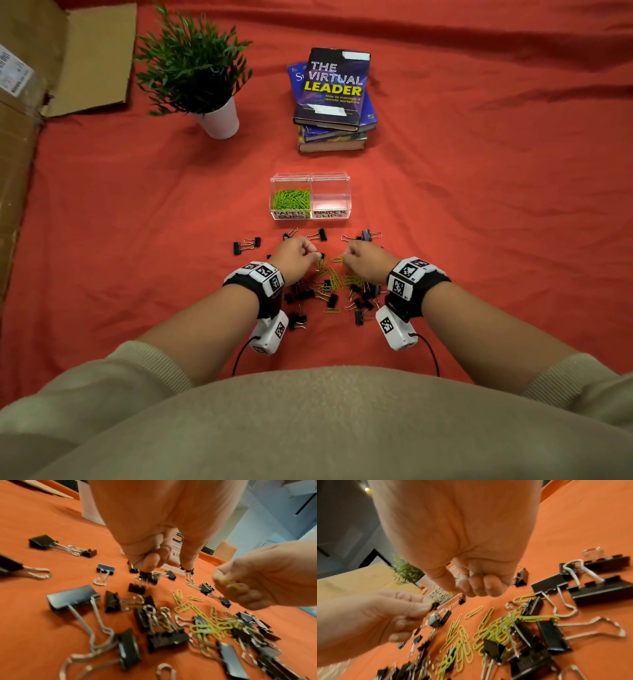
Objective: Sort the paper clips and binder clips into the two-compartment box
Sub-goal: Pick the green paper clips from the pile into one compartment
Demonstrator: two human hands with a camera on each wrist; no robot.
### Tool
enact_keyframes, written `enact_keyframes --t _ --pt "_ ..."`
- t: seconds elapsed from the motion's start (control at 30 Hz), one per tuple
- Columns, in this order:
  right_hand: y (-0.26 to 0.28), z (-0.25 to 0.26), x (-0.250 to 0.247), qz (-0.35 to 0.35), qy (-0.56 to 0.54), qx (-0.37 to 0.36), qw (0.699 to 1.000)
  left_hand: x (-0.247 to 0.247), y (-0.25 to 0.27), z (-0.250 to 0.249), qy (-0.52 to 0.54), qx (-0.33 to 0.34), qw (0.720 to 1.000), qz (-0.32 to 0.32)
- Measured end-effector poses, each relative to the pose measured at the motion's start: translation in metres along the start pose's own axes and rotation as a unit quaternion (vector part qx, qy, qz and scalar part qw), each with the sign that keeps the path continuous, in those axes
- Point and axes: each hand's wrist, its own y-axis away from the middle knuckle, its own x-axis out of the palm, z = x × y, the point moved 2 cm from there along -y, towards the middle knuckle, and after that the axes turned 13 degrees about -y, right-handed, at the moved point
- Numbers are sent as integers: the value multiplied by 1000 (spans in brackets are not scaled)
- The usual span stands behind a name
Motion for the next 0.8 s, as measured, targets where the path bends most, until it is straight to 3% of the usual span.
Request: enact_keyframes --t 0.1,0.23,0.37,0.47,0.63,0.8 --pt "-1 -6 -11 -12 -104 43 994 -9 -2 8 -41 -18 999 -14" --pt "5 -14 -19 -8 -303 80 949 -13 3 10 -134 -2 991 -28" --pt "8 -20 -27 -19 -370 65 927 0 8 2 -218 36 975 -31" --pt "5 -22 -28 -35 -317 65 946 16 8 -5 -271 41 961 -27" --pt "-10 -16 -12 -46 -72 13 996 29 1 -11 -304 44 952 -11" --pt "-15 -8 9 -18 108 -61 992 30 0 -14 -320 87 943 4"
